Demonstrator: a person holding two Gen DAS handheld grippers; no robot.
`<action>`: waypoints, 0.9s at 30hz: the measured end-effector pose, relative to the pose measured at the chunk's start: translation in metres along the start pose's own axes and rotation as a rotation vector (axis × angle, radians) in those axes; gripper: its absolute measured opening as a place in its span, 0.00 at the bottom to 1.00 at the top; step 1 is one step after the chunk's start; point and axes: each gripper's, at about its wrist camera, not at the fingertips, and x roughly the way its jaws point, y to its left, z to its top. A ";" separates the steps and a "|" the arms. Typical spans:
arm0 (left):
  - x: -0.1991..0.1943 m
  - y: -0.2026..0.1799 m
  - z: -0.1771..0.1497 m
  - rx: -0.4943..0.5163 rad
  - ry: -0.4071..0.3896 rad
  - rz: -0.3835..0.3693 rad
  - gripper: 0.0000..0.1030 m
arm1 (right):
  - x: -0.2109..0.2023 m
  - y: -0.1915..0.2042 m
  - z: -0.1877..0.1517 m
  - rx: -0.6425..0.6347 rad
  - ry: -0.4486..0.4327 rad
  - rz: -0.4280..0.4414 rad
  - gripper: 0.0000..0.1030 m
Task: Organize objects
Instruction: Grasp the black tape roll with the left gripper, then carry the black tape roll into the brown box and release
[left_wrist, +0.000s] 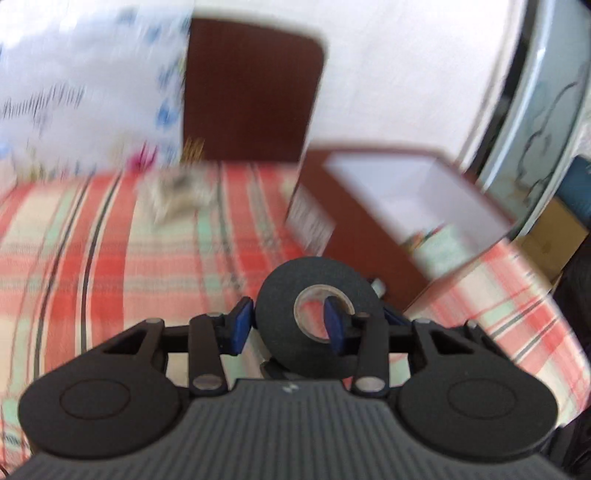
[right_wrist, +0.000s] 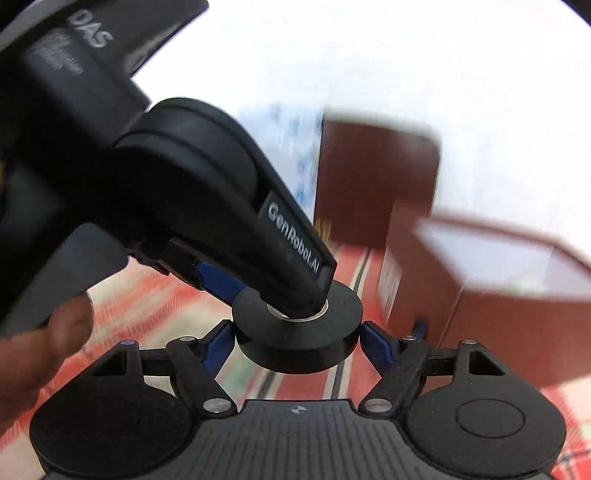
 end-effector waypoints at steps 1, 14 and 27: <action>-0.007 -0.007 0.007 0.014 -0.035 -0.020 0.42 | -0.007 -0.001 0.003 -0.004 -0.056 -0.023 0.72; 0.055 -0.088 0.042 0.168 -0.042 -0.015 0.60 | 0.016 -0.076 0.019 0.045 -0.100 -0.345 0.82; 0.020 0.060 -0.007 -0.046 -0.087 0.258 0.86 | 0.002 -0.002 0.008 -0.157 -0.212 -0.055 0.68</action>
